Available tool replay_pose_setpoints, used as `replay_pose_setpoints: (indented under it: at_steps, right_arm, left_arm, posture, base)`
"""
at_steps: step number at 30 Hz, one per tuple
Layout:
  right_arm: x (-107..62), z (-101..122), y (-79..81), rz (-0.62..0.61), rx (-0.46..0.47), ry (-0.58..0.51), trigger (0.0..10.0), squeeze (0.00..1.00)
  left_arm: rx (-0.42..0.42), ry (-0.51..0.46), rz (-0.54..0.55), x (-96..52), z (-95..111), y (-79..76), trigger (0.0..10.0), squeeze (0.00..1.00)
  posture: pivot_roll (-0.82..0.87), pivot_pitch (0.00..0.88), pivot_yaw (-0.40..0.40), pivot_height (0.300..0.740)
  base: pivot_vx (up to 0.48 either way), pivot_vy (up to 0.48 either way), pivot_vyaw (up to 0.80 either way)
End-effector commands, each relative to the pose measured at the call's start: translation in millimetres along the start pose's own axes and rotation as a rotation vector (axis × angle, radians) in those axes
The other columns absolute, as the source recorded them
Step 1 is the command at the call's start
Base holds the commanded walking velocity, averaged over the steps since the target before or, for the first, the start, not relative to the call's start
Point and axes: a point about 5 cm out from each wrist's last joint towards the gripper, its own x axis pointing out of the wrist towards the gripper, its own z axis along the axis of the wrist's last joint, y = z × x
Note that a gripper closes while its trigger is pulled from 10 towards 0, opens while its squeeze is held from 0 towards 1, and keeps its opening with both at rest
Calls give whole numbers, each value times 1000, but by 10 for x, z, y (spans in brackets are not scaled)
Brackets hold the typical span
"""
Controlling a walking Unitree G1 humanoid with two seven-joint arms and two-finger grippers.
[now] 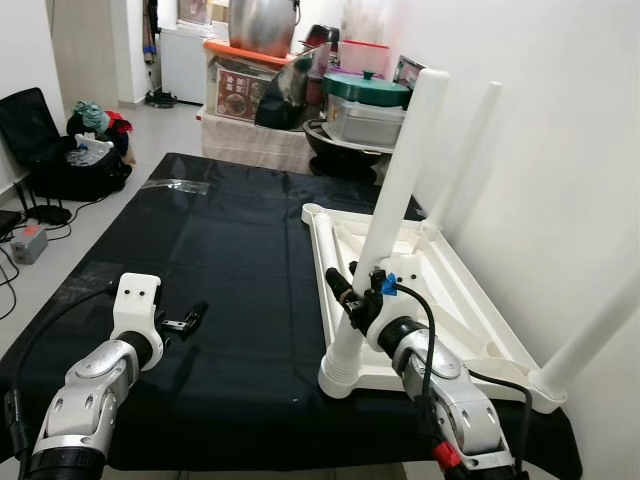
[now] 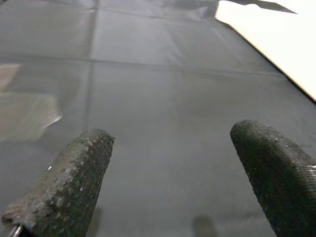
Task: Building children table
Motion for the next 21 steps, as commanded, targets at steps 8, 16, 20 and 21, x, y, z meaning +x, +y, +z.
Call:
replay_pose_setpoints:
  at_steps: [8,16,20,21]
  right_arm:
    - [-167,-378,-261,-222,121,160,10000,0]
    - [-181,-361,-263,-250,128,150,10000,0]
    - [-191,-367,-280,-270,138,153,10000,0]
    - [-191,-367,-280,-270,138,153,10000,0]
  left_arm:
    - [-19,9,-13,18,-45,-28,10000,0]
    - [-12,10,-18,33,-35,-21,10000,0]
    - [-9,10,-19,39,-30,-18,10000,0]
    - [-9,10,-19,39,-30,-18,10000,0]
  posture:
    - [120,0,-155,740]
    - [119,0,-144,740]
    - [118,0,-142,740]
    - [118,0,-142,740]
  base:
    - [0,0,0]
    - [0,0,0]
    - [0,0,0]
    - [0,0,0]
